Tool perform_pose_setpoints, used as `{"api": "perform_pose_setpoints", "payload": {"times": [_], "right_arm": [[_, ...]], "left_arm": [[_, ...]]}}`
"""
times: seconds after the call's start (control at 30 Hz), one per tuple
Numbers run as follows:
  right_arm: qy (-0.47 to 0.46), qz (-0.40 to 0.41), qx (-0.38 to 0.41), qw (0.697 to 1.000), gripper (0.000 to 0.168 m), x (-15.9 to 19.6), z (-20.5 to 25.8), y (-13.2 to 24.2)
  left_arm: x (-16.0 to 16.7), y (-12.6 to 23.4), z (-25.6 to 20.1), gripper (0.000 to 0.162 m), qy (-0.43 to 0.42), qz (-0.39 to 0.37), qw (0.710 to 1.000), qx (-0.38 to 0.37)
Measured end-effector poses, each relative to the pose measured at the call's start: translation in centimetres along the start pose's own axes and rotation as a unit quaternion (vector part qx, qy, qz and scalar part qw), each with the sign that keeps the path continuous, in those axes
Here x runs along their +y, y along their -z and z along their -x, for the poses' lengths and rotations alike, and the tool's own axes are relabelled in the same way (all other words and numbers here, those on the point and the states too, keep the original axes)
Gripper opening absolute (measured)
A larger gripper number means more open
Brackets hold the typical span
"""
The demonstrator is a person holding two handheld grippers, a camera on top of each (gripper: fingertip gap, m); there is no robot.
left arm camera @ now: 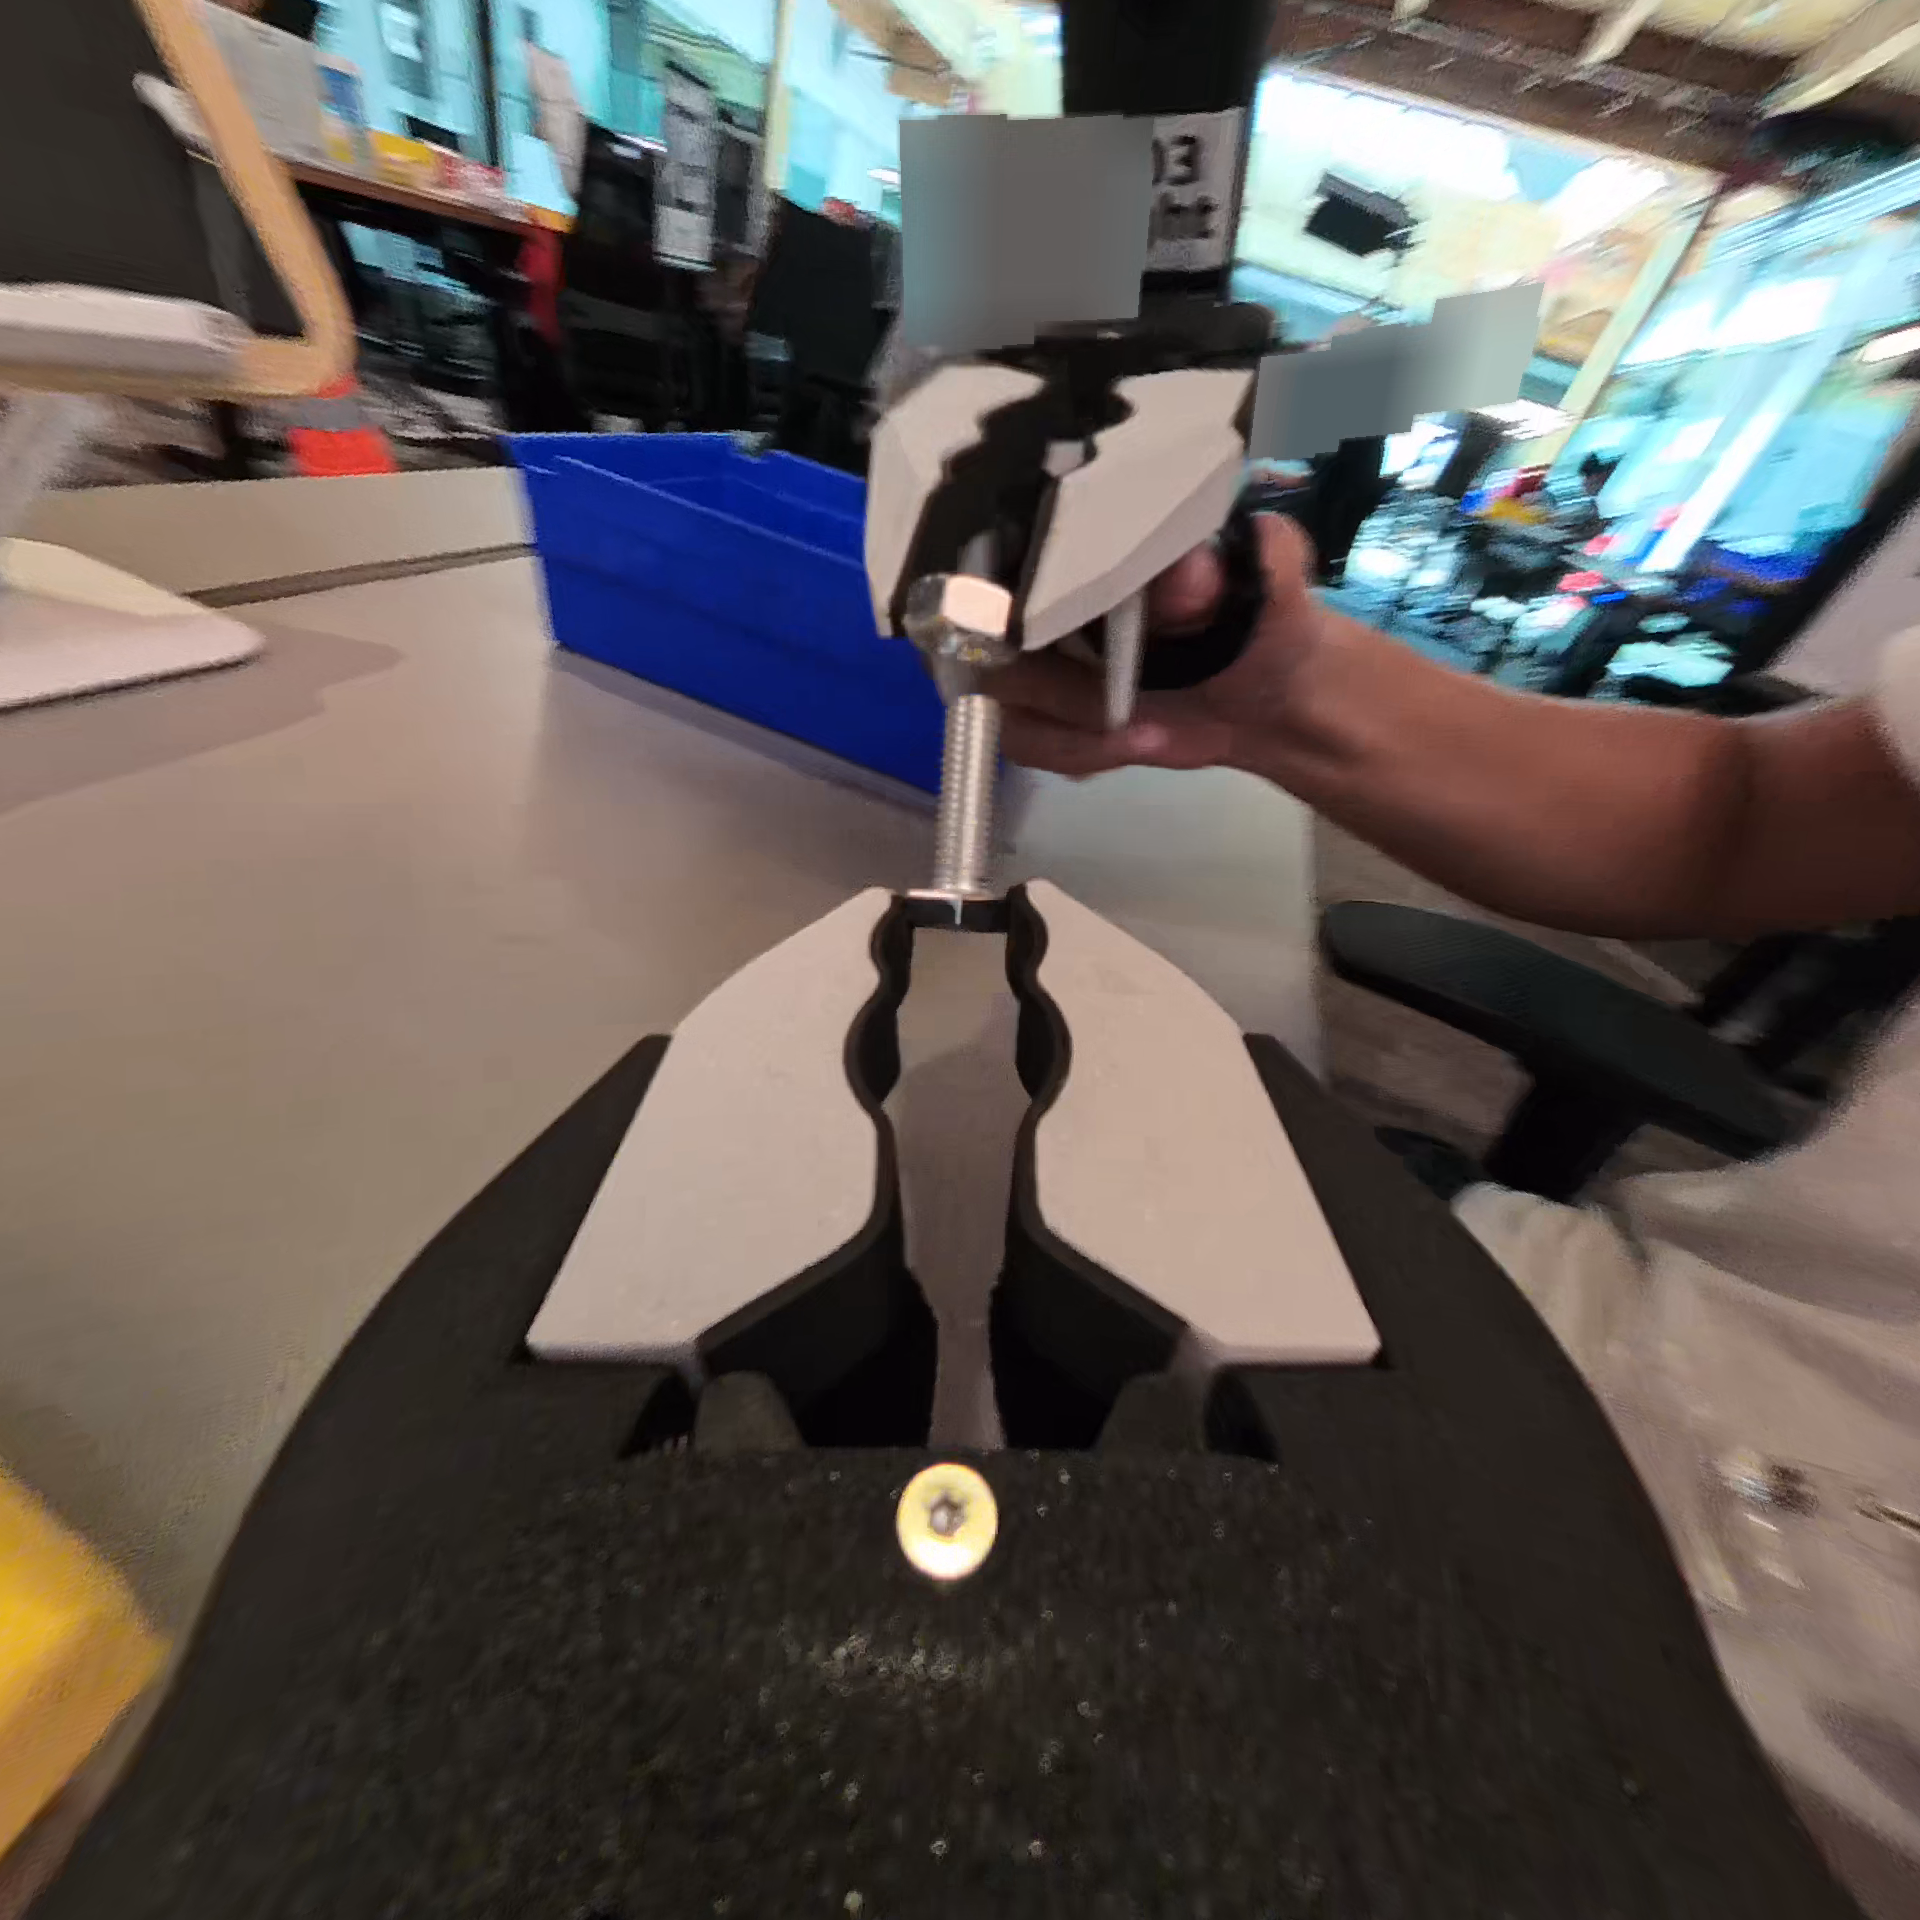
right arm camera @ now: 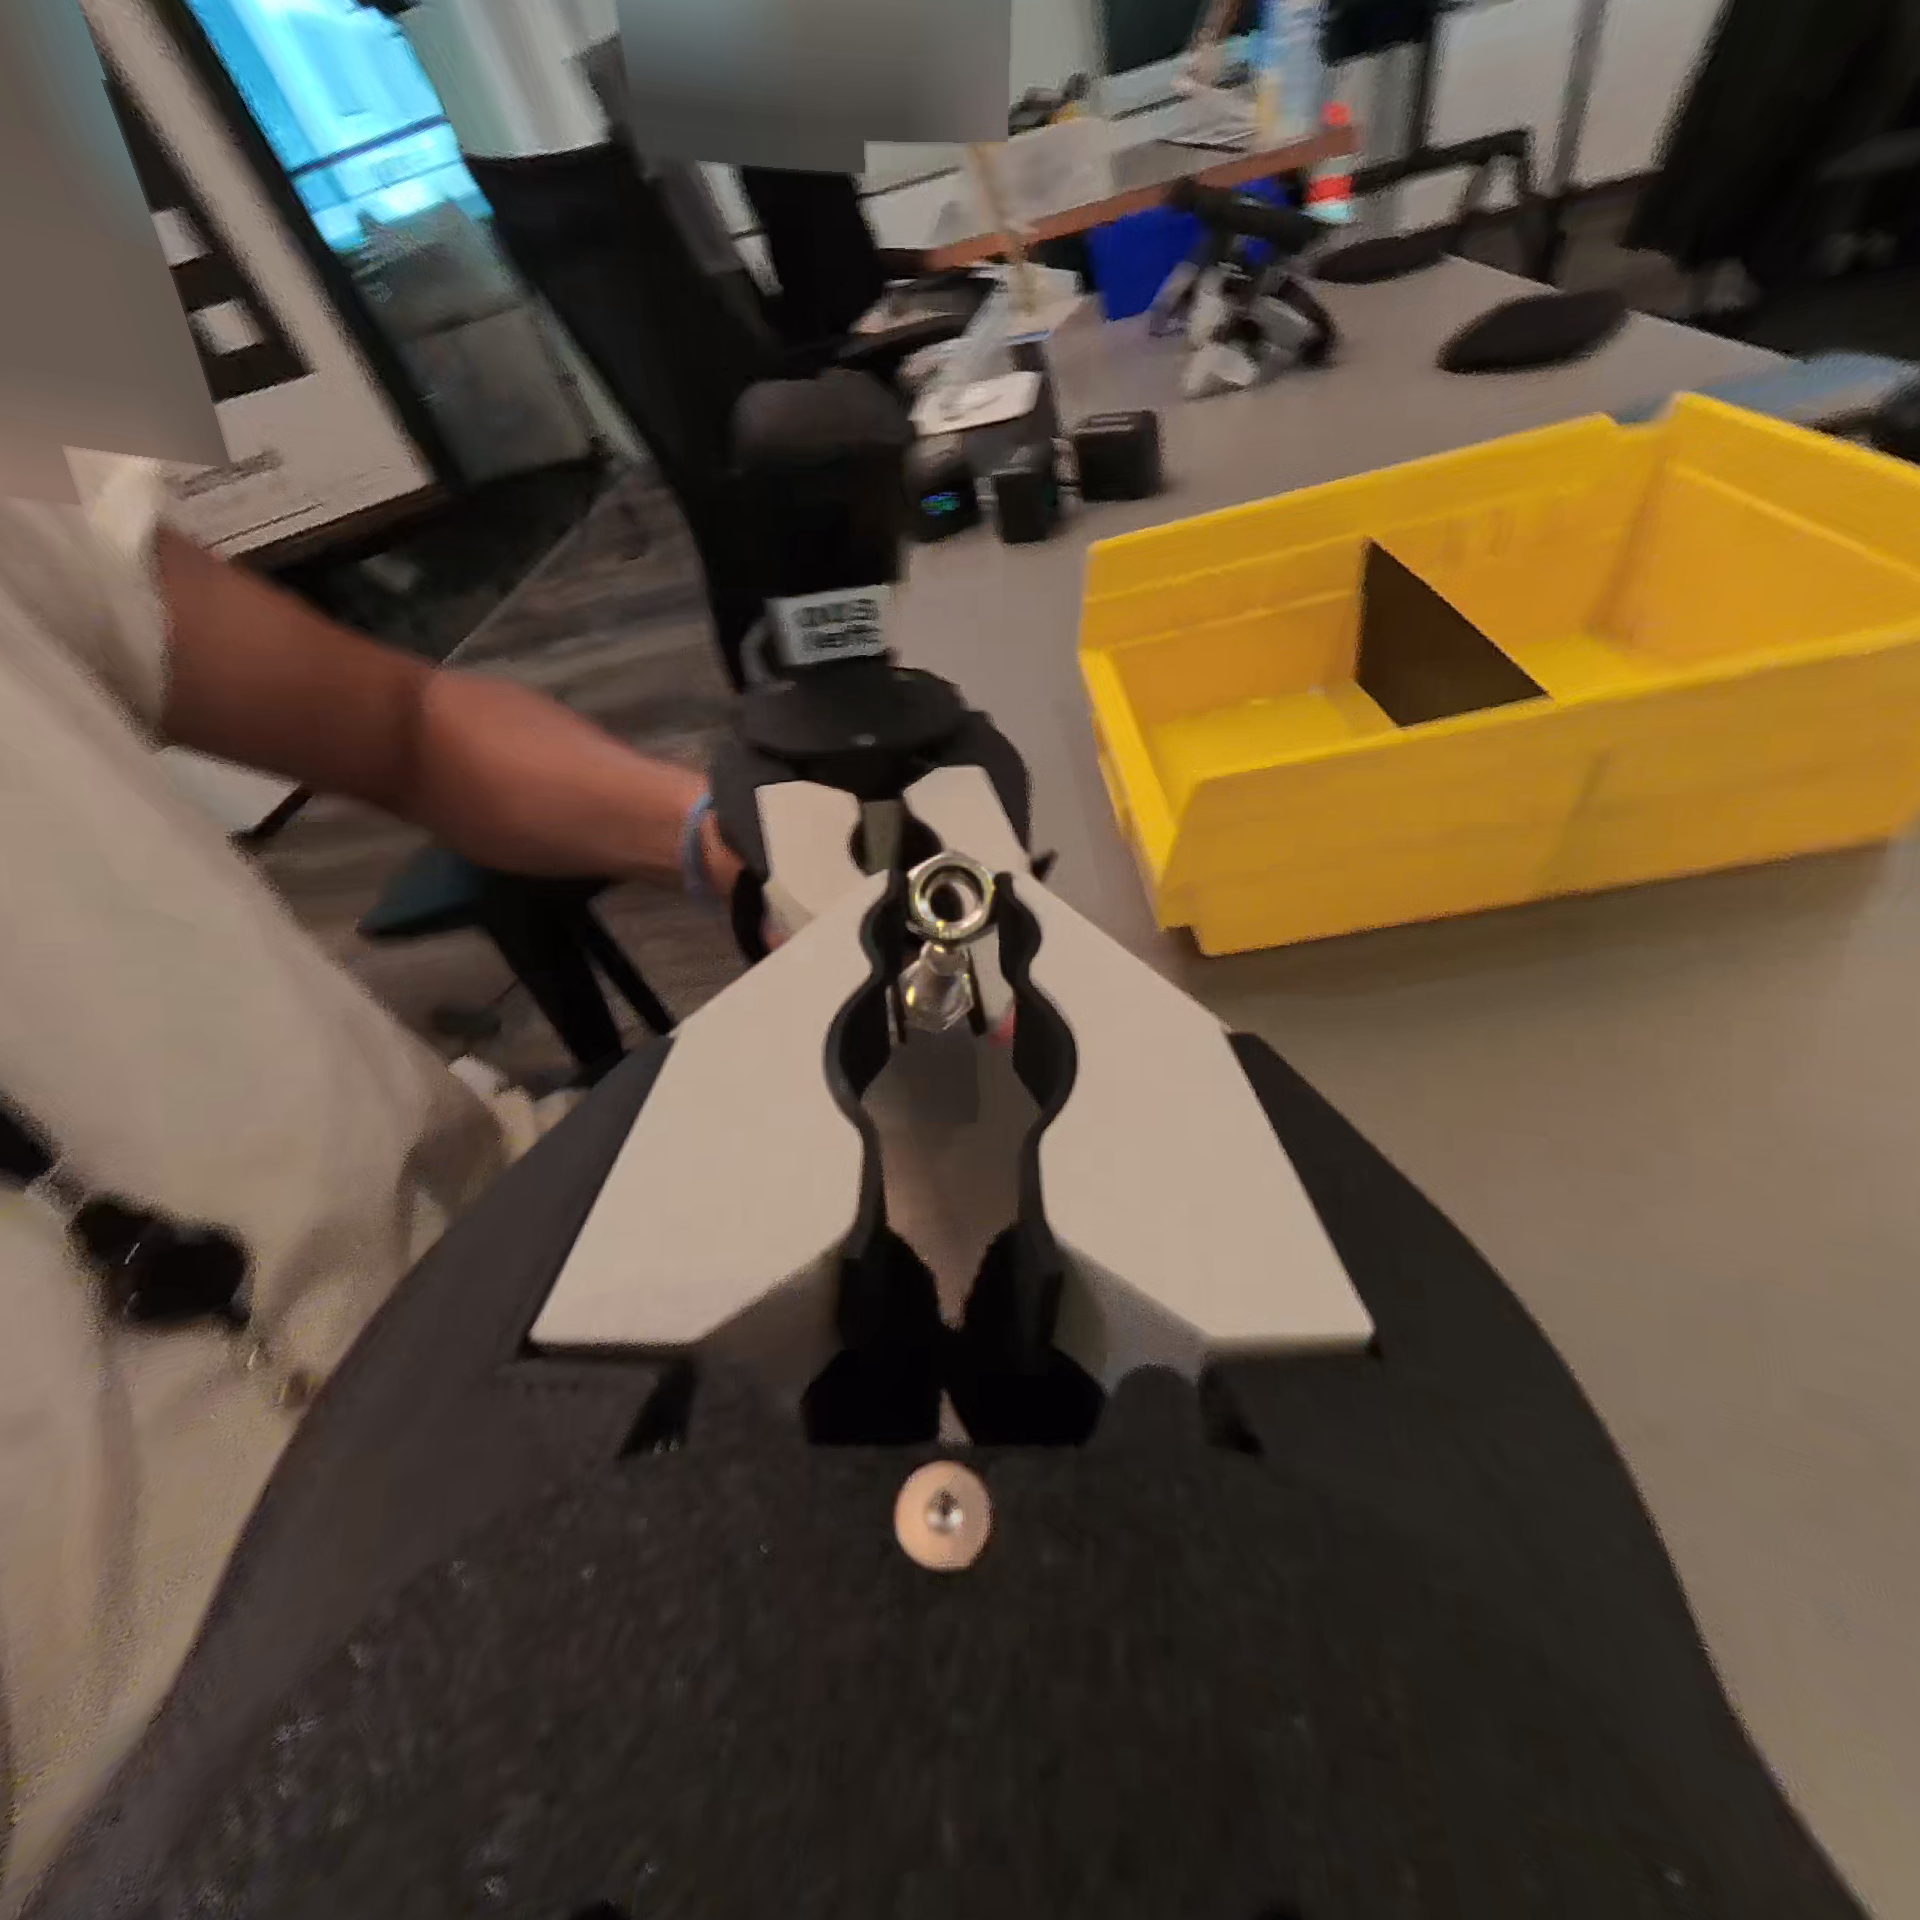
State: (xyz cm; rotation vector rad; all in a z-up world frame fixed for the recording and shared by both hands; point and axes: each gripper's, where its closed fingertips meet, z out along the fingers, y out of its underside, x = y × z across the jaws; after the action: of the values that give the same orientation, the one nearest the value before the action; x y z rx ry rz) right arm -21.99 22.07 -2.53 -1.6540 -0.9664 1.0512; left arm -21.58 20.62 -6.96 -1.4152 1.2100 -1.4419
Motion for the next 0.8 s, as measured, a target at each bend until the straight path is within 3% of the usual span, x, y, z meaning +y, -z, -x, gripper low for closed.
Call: {"api": "perform_pose_setpoints", "payload": {"times": [0.1,0.23,0.4,0.63,0.8], "right_arm": [[0.043,0.015,-0.088,0.995,0.016,-0.6,2.7,0.5],[0.119,0.055,-0.127,0.983,0.017,-1.0,4.5,0.2],[0.124,0.076,-0.207,0.967,0.016,-1.4,6.2,-0.1],[0.138,0.056,-0.368,0.918,0.017,-2.5,10.2,-0.2],[0.206,0.02,-0.397,0.894,0.017,-2.7,11.5,-0.7]], "left_arm": [[-1.2,0.4,-2.3,0.018,0.036,-0.034,0.995,0.091],[-1.9,1.0,-4.0,0.018,0.057,-0.051,0.984,0.16],[-2.4,1.6,-6.0,0.018,0.069,-0.06,0.97,0.227],[-3.2,3.2,-9.7,0.017,0.117,-0.067,0.918,0.372],[-3.4,4.3,-10.9,0.018,0.14,-0.06,0.889,0.431]]}}
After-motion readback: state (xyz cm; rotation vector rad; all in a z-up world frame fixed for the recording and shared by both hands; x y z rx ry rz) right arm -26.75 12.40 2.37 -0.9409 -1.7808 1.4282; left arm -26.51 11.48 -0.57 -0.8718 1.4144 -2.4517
